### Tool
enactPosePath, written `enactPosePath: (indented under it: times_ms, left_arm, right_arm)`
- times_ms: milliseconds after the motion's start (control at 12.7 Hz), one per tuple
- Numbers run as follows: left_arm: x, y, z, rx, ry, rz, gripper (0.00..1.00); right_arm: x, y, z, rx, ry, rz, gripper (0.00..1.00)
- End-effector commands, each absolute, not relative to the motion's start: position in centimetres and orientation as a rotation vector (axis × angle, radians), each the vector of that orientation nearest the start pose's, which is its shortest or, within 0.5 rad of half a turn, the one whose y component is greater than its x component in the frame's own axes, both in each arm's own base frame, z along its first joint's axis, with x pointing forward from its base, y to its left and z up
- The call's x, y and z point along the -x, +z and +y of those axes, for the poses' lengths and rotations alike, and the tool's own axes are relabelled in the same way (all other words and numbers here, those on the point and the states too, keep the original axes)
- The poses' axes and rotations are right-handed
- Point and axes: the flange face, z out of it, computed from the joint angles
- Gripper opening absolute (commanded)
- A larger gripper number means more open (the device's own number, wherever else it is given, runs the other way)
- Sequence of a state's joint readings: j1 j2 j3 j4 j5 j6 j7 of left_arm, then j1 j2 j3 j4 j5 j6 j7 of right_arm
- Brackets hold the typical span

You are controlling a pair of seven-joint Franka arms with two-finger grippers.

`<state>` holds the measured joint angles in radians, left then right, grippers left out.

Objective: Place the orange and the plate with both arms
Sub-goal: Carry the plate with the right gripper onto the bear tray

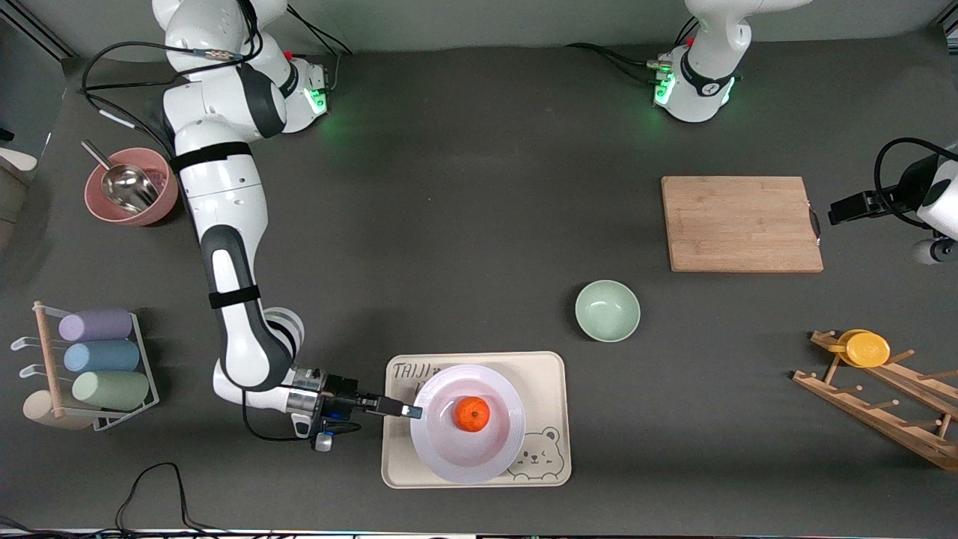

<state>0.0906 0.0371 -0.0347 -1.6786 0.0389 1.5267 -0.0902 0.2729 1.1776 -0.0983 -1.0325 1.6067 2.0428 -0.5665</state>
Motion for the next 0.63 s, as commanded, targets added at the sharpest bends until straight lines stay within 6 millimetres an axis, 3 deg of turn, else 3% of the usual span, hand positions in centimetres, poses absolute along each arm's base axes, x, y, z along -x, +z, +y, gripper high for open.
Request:
enactPosePath:
  times_ms: [0,236,550]
  left_arm:
    - [-55.4,55.5,3.9,3.08,0.289,-0.201,1.0]
    - [-55.4,55.5,3.9,3.079,0.289,-0.203,1.0]
    - [-55.4,55.4,3.9,3.079,0.292,-0.203,1.0]
  right_arm:
    - [-75.2,13.0,23.5,1.887,-0.152,0.122,0.0]
    - [-74.3,11.0,23.8,1.905,-0.139,0.109,0.0]
    - [-73.5,9.7,23.9,1.924,-0.119,0.108,0.0]
